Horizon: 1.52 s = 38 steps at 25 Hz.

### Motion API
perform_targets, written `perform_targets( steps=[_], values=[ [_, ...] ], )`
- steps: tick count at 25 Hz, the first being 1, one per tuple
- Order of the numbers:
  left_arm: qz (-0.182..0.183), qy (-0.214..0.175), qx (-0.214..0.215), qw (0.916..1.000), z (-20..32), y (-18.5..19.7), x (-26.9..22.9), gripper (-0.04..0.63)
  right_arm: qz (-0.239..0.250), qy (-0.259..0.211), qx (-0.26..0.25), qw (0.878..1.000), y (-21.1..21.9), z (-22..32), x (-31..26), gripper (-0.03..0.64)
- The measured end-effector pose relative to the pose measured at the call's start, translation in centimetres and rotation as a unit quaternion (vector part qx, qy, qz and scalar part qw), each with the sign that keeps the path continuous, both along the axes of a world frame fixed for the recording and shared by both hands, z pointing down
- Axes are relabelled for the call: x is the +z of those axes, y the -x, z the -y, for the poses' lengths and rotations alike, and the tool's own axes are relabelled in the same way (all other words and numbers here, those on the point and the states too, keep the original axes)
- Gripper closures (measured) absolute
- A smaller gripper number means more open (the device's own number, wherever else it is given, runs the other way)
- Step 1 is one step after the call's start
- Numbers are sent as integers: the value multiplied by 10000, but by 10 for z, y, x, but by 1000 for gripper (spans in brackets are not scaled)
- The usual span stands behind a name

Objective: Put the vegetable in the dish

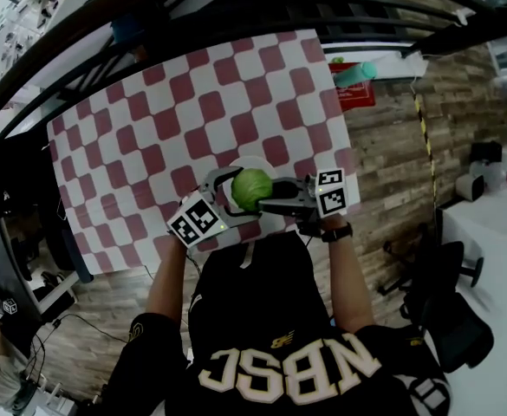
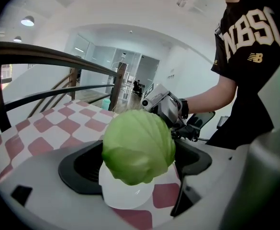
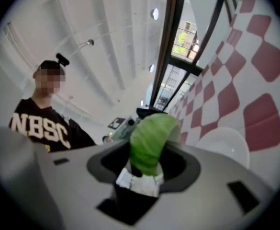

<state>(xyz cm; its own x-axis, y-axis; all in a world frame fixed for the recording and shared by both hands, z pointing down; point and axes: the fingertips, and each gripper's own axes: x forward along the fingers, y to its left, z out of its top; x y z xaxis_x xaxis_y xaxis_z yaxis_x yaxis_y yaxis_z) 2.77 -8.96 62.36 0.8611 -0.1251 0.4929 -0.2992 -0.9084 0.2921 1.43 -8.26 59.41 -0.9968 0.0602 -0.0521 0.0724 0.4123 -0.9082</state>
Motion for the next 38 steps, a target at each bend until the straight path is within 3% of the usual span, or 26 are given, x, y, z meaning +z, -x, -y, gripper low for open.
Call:
perform_targets(
  steps=[6, 11, 14, 16, 30, 38],
  values=[
    [311, -181, -334, 9988, 1, -1, 16, 116, -1021, 38, 356, 9941, -28, 7, 38, 350],
    [660, -229, -559, 9960, -5, -1, 45, 139, -1257, -186, 488, 9907, -29, 9, 46, 350],
    [603, -251, -769, 9949, -3, -7, 52, 206, -1583, -189, 503, 9859, -29, 6, 61, 350],
    [604, -304, -760, 9948, -2, -11, 53, 216, -1745, -259, 410, 9835, -29, -2, 67, 350],
    [459, -500, -641, 9956, 3, -15, 49, 219, -1794, -540, 988, 9773, -38, 8, 59, 351],
    [79, -663, -837, 9942, 21, -24, 29, 222, -1648, -477, 1982, 9650, -72, 35, 48, 351]
  ],
)
